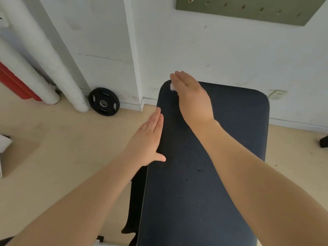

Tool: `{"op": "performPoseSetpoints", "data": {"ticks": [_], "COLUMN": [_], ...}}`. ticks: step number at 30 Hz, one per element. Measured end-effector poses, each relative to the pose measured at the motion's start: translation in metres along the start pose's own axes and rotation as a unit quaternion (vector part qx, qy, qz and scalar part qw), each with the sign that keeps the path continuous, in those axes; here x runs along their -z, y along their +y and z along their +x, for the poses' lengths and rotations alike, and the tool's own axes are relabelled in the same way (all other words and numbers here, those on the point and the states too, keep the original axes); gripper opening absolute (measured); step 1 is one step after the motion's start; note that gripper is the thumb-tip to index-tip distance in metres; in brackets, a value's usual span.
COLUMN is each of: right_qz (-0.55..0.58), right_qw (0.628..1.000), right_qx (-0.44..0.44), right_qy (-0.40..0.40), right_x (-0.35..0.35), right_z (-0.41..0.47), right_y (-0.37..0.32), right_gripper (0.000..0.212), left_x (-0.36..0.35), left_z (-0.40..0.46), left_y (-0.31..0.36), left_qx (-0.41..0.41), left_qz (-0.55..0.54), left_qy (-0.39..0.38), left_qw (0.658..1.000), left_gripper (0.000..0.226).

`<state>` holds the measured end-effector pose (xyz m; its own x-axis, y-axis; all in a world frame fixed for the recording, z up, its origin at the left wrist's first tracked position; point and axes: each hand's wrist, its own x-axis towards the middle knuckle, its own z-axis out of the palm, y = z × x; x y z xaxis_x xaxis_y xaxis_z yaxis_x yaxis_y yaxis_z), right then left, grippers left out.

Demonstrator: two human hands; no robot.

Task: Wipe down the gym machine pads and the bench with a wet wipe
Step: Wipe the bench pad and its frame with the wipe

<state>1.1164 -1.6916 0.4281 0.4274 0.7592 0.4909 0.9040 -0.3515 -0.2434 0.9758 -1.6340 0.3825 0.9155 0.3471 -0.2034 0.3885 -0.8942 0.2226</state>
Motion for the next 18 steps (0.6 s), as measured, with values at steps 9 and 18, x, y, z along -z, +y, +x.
{"op": "performPoseSetpoints", "data": {"ticks": [9, 18], "right_qz": [-0.195, -0.242], "right_qw": [0.942, 0.932], "right_qx": [0.177, 0.173], "right_qy": [-0.207, -0.205], "right_x": [-0.032, -0.032], "right_z": [-0.053, 0.013], "right_y": [0.001, 0.030], "right_gripper": [0.056, 0.056], "left_x": [-0.012, -0.016], "left_z": [-0.003, -0.004], "left_y": [-0.002, 0.001], "left_qx": [0.034, 0.060], "left_qz": [-0.029, -0.042], "left_qy": [0.028, 0.034], "left_qw": [0.999, 0.997], "left_gripper": [0.119, 0.117]}}
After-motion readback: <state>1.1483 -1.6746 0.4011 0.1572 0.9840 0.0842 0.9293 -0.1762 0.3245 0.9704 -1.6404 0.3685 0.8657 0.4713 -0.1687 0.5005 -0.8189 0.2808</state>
